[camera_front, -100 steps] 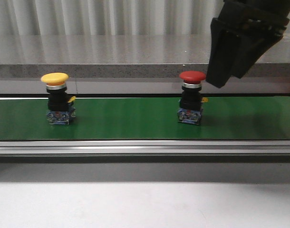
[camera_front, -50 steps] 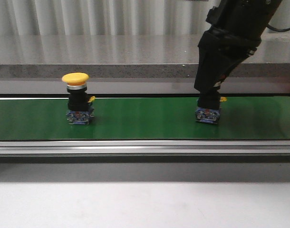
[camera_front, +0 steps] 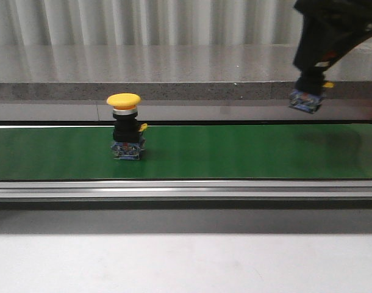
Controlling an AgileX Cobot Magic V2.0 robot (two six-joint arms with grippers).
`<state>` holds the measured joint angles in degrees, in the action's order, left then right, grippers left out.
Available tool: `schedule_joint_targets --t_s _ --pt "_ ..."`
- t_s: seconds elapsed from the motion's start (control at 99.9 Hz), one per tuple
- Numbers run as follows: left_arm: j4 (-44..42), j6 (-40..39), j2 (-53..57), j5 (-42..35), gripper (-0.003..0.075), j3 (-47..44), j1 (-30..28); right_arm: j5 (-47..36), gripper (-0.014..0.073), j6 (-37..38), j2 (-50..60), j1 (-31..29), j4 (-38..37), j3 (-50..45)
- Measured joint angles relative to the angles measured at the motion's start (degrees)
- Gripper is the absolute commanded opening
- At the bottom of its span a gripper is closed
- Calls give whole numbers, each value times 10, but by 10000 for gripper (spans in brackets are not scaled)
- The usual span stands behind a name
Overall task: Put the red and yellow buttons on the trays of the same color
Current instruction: 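Carry the red button into the red tray and release it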
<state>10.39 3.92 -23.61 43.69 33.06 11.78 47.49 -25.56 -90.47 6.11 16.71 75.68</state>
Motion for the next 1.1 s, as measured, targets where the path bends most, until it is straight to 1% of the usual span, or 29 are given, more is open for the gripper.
schedule_joint_targets --t_s 0.23,0.43,0.62,0.71,0.841,1.101 --pt "0 0 0 0 -20 0 0 -7 38 32 9 -137 0 0" --pt "0 0 0 0 -20 0 0 -33 36 62 9 -247 0 0" --pt "0 0 0 0 -20 0 0 -55 36 103 6 -335 0 0" --pt "0 0 0 0 -20 0 0 -63 36 109 -1 -361 0 0" --pt "0 0 0 0 -20 0 0 -76 36 114 -31 -381 0 12" --pt "0 0 0 0 -20 0 0 -78 36 140 -133 -396 0 104"
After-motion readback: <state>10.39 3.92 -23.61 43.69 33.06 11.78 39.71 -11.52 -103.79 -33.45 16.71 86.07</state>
